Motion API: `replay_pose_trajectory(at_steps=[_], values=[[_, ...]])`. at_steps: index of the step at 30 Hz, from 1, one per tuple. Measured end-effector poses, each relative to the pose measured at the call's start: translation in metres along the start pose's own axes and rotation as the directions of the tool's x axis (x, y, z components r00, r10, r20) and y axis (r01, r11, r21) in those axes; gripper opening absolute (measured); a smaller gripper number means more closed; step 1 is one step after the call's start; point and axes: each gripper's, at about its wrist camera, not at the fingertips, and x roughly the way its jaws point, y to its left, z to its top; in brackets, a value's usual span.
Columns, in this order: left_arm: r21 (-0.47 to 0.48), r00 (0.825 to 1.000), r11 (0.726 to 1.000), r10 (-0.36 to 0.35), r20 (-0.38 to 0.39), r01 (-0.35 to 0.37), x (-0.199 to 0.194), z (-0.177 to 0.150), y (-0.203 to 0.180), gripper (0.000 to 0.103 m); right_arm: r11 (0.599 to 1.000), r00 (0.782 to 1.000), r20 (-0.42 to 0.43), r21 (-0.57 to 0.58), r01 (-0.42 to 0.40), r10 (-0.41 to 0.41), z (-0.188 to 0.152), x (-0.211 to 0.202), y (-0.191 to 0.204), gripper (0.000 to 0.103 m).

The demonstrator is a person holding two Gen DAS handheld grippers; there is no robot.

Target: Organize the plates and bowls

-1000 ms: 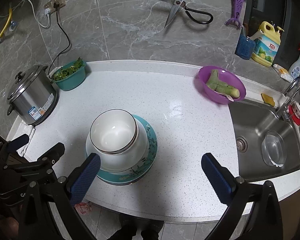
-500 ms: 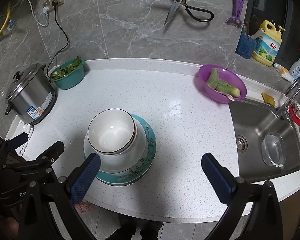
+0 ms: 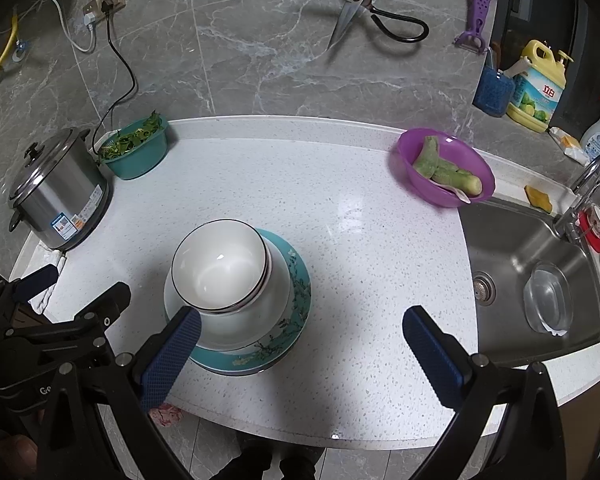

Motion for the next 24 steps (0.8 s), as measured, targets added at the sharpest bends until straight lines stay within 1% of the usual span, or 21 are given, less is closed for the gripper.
replay_pose_trajectory(at_steps=[24], values=[[-0.012, 1.000, 1.000, 0.001, -0.002, -0.001, 0.010, 0.009, -0.007, 0.103, 1.000, 1.000, -0.002, 0.000, 0.000, 0.000, 0.002, 0.001, -0.001, 0.103]])
